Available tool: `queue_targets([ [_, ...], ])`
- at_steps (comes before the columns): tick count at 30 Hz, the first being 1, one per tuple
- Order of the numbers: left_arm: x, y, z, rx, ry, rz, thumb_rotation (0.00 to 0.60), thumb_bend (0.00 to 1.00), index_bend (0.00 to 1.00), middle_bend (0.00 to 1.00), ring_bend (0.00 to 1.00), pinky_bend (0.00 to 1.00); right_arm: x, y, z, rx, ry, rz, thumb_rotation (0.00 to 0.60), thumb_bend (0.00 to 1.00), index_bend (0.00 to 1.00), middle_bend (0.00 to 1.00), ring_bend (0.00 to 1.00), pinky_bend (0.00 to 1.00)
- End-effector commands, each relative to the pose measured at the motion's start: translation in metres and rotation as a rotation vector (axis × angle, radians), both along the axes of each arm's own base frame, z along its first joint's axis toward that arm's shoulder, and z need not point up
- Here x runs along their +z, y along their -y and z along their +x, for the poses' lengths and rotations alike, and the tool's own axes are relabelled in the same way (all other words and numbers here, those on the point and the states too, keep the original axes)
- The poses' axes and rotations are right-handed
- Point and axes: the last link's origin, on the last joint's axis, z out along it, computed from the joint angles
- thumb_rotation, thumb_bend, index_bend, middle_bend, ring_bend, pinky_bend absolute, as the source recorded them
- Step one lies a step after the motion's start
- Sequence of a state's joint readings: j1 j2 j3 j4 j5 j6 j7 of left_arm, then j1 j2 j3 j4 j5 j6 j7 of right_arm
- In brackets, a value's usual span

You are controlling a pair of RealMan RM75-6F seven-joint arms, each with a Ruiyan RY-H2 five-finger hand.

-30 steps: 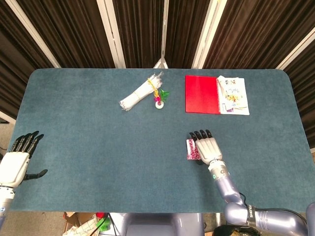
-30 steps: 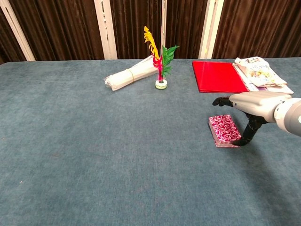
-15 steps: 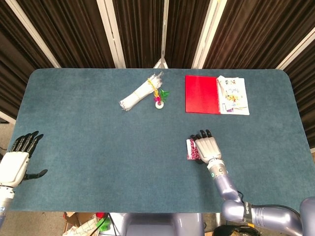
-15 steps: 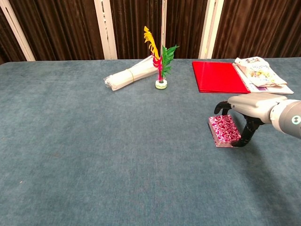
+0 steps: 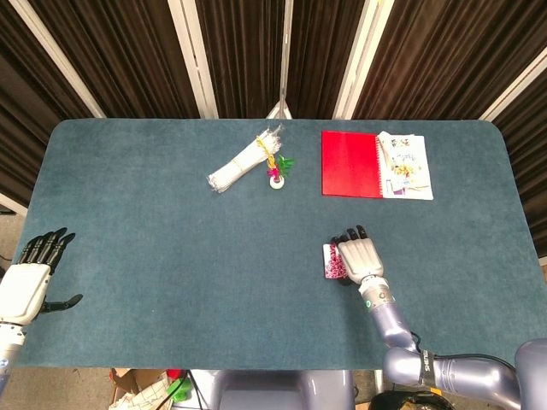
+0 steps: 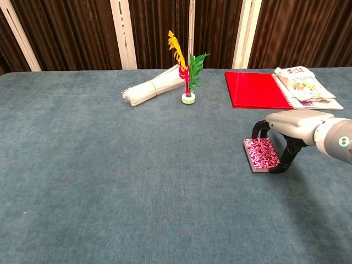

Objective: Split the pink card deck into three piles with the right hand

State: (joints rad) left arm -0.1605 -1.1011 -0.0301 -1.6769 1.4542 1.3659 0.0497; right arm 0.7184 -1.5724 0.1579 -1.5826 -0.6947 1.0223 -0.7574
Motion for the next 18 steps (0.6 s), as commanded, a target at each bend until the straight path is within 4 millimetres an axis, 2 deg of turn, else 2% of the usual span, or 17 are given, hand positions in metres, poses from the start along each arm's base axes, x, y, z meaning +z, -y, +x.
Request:
queue_targets([
  [1,0.0,0.0,0.0,0.0,0.0,0.0,0.6,0.0,0.0,0.0,0.0,0.0,0.0,0.0,0.001,0.003,0.005,-0.002,0.6,0.24,0.42,0.38,0.14,0.0],
  [6,0.0,0.0,0.0,0.0,0.001,0.0,0.6,0.0,0.0,0.0,0.0,0.0,0.005,0.0,0.003,0.025,0.022,-0.019,0.6,0.24,0.44,0.39,0.16,0.0],
  [10,0.0,0.0,0.0,-0.001,-0.002,-0.002,0.6,0.0,0.0,0.0,0.0,0.0,0.019,0.0,0.002,0.033,0.038,-0.054,0.6,0.24,0.44,0.39,0.16,0.0],
  [18,-0.001,0.0,0.0,0.002,-0.005,0.0,0.6,0.0,0.0,0.0,0.0,0.0,0.048,0.0,-0.021,-0.016,0.029,-0.103,0.6,0.24,0.44,0.39,0.16,0.0],
])
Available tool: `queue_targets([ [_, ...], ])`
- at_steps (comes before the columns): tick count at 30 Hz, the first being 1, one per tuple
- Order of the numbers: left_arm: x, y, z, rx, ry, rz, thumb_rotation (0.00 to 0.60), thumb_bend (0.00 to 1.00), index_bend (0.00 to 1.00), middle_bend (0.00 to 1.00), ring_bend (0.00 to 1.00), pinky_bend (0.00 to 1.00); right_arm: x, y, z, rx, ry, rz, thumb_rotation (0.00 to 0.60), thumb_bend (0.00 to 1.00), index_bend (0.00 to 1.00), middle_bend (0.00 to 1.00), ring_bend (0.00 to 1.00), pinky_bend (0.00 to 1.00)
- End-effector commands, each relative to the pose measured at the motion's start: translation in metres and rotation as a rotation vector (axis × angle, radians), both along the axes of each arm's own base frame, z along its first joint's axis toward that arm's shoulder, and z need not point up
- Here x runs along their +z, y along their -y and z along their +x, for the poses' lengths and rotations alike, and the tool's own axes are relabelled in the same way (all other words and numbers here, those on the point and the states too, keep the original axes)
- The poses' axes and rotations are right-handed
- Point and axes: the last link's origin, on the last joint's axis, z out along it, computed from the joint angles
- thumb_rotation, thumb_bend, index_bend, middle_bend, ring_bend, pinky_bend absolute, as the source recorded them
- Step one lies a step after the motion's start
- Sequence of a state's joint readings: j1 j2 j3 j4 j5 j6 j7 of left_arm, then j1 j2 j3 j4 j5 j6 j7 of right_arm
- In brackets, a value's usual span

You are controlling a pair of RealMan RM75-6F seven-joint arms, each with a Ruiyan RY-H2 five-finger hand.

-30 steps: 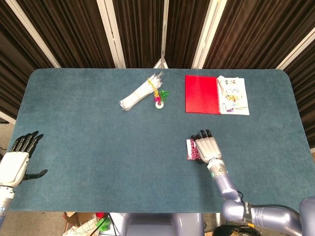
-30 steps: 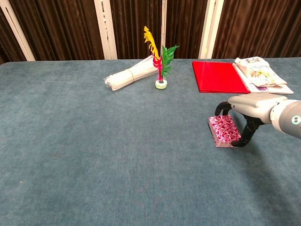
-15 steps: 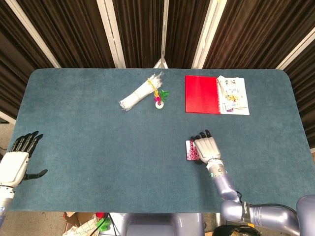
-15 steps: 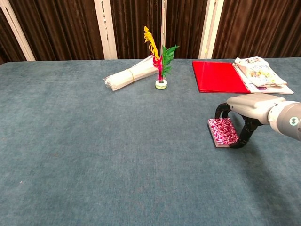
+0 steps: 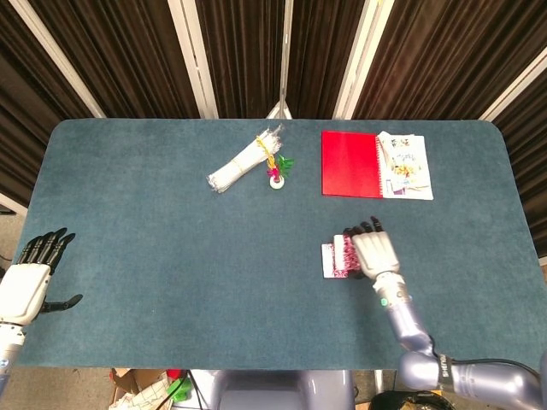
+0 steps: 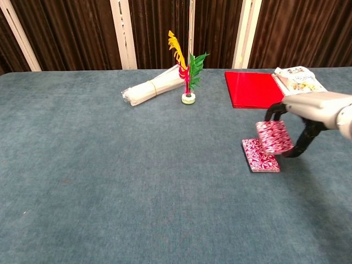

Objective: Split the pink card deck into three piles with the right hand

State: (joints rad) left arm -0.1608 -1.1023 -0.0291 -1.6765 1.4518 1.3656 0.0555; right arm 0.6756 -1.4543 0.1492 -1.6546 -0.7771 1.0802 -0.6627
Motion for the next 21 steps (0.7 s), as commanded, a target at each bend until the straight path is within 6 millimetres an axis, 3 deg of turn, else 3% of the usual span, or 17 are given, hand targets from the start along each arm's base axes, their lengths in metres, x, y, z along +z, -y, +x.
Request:
queue_targets([
  [1,0.0,0.0,0.0,0.001,-0.002,0.001,0.6,0.0,0.0,0.0,0.0,0.0,0.009,-0.001,-0.013,-0.034,0.001,-0.01,0.6,0.24,0.44,0.39,0.16,0.0],
  [11,-0.002,0.0,0.001,0.005,-0.013,0.001,0.6,0.0,0.0,0.0,0.0,0.0,0.011,-0.002,-0.05,-0.122,-0.014,0.001,0.6,0.24,0.43,0.39,0.16,0.0],
  [14,-0.002,0.0,0.0,0.008,-0.016,0.001,0.6,0.0,0.0,0.0,0.0,0.0,0.01,-0.001,-0.055,-0.135,-0.023,0.005,0.6,0.24,0.33,0.35,0.12,0.0],
  [21,-0.002,0.0,0.0,0.014,-0.021,0.002,0.6,0.0,0.0,0.0,0.0,0.0,0.007,-0.002,-0.06,-0.145,-0.06,0.024,0.6,0.24,0.02,0.07,0.0,0.0],
])
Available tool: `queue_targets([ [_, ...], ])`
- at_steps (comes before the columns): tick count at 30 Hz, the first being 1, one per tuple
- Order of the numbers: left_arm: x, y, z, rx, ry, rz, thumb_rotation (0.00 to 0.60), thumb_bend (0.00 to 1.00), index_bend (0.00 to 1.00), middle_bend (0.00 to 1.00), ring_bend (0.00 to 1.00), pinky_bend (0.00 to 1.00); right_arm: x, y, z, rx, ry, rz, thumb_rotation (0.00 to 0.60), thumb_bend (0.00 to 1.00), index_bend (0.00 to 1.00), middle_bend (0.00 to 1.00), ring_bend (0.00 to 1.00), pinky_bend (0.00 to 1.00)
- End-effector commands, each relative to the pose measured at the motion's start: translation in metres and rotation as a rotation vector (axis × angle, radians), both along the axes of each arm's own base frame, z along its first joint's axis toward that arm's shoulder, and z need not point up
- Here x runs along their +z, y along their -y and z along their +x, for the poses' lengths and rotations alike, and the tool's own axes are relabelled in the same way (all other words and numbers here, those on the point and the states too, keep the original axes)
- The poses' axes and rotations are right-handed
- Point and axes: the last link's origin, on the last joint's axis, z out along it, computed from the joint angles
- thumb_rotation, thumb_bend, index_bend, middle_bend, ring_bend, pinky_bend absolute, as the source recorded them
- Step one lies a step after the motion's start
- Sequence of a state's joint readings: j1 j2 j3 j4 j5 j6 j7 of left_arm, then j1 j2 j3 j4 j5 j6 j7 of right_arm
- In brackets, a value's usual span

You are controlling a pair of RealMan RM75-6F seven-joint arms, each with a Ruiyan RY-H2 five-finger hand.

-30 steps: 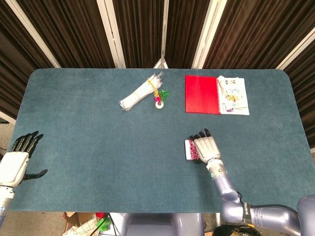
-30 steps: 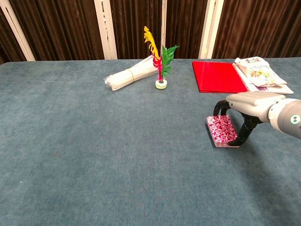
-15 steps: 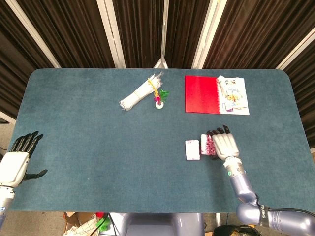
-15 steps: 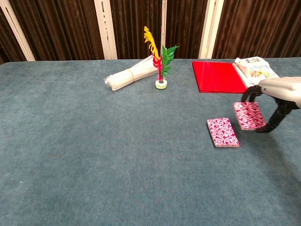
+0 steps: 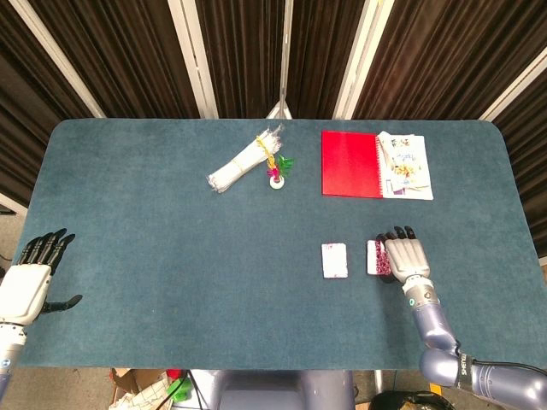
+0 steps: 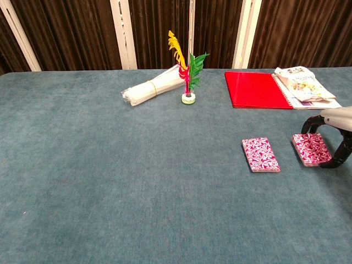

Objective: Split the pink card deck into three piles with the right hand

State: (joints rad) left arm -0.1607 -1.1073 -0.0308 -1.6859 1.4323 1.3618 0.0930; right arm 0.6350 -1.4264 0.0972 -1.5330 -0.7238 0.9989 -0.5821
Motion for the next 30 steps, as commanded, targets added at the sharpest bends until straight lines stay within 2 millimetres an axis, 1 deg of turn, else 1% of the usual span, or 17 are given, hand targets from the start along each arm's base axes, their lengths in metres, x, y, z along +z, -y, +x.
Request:
queue_targets([
  [1,0.0,0.0,0.0,0.001,0.0,0.0,0.6,0.0,0.0,0.0,0.0,0.0,-0.001,-0.001,-0.001,-0.005,-0.012,0.012,0.6,0.24,0.0,0.05,0.0,0.0],
  [3,0.0,0.0,0.0,0.001,-0.001,0.0,0.6,0.0,0.0,0.0,0.0,0.0,-0.002,-0.001,-0.001,-0.011,-0.018,0.019,0.6,0.24,0.0,0.01,0.0,0.0],
  [6,0.0,0.0,0.0,0.001,0.0,-0.001,0.6,0.0,0.0,0.0,0.0,0.0,-0.002,-0.002,0.001,-0.014,-0.019,0.021,0.6,0.24,0.0,0.0,0.0,0.0],
  [9,0.0,0.0,0.001,-0.001,0.0,-0.002,0.6,0.0,0.0,0.0,0.0,0.0,-0.002,-0.003,0.007,-0.004,-0.003,0.022,0.6,0.24,0.0,0.0,0.0,0.0],
  [16,0.0,0.0,0.001,-0.002,0.005,-0.006,0.6,0.0,0.0,0.0,0.0,0.0,-0.007,-0.009,0.039,0.083,0.053,0.04,0.6,0.24,0.0,0.0,0.0,0.0],
  [21,0.0,0.0,0.001,-0.001,0.008,-0.009,0.6,0.0,0.0,0.0,0.0,0.0,-0.017,-0.012,0.059,0.135,0.07,0.067,0.6,0.24,0.02,0.05,0.0,0.0],
  [24,0.0,0.001,0.001,-0.002,0.009,-0.011,0.6,0.0,0.0,0.0,0.0,0.0,-0.023,-0.012,0.065,0.144,0.067,0.079,0.6,0.24,0.06,0.08,0.0,0.0],
  [30,0.0,0.0,0.001,0.003,0.017,-0.015,0.6,0.0,0.0,0.0,0.0,0.0,-0.036,-0.009,0.074,0.145,0.062,0.091,0.6,0.24,0.1,0.13,0.02,0.0],
])
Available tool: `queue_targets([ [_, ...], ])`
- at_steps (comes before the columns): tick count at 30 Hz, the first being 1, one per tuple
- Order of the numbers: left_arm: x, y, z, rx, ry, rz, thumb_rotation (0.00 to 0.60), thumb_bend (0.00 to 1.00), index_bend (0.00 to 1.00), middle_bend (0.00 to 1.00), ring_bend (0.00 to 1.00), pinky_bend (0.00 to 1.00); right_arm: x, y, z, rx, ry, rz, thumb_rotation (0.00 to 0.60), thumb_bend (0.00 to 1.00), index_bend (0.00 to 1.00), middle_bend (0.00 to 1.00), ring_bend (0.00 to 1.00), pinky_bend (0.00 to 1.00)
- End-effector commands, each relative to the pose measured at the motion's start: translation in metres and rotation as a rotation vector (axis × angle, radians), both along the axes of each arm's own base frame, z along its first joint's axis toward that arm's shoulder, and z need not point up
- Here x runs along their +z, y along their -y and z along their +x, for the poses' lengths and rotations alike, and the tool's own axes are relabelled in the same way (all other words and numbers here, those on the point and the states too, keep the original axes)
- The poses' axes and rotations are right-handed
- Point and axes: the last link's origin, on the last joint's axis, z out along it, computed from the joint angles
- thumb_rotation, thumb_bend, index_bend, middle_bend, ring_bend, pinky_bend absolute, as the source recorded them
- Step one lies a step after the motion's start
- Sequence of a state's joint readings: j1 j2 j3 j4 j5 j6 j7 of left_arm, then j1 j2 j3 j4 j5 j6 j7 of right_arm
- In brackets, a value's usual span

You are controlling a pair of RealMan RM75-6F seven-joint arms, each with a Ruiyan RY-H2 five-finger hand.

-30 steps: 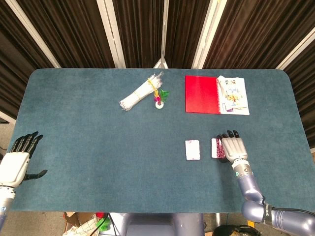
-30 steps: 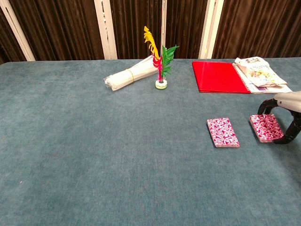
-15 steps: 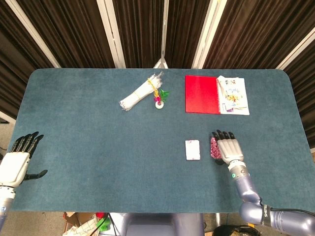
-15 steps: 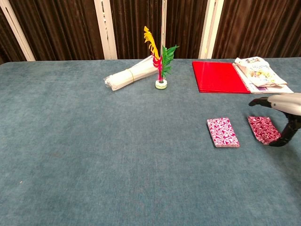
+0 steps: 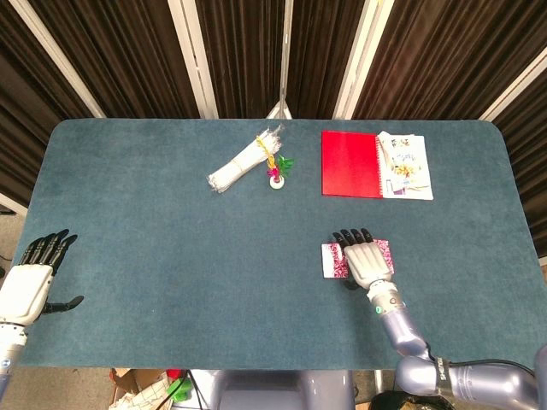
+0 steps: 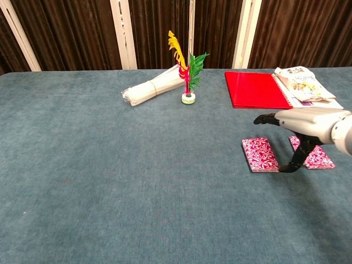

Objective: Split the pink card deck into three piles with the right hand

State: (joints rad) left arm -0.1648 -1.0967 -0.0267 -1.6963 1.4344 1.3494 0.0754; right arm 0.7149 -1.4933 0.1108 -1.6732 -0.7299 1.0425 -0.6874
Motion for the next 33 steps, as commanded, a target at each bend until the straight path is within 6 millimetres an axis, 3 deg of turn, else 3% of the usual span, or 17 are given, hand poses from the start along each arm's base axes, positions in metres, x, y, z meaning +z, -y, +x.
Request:
queue_targets([
  [1,0.0,-0.001,0.0,0.002,0.002,0.0,0.6,0.0,0.0,0.0,0.0,0.0,-0.005,0.003,0.003,0.001,-0.005,0.0,0.6,0.24,0.11,0.13,0.02,0.0],
  [11,0.002,-0.002,0.0,0.008,0.016,-0.003,0.6,0.0,0.0,0.0,0.0,0.0,-0.018,0.008,0.004,-0.017,-0.022,0.008,0.6,0.24,0.17,0.23,0.08,0.0],
  [20,0.002,-0.002,0.0,0.007,0.02,-0.001,0.6,0.0,0.0,0.0,0.0,0.0,-0.021,0.007,0.005,-0.02,-0.028,0.011,0.6,0.24,0.19,0.24,0.09,0.0],
  [33,0.002,-0.002,0.001,0.008,0.022,-0.002,0.6,0.0,0.0,0.0,0.0,0.0,-0.022,0.008,0.007,-0.022,-0.014,-0.005,0.6,0.26,0.45,0.43,0.2,0.0],
])
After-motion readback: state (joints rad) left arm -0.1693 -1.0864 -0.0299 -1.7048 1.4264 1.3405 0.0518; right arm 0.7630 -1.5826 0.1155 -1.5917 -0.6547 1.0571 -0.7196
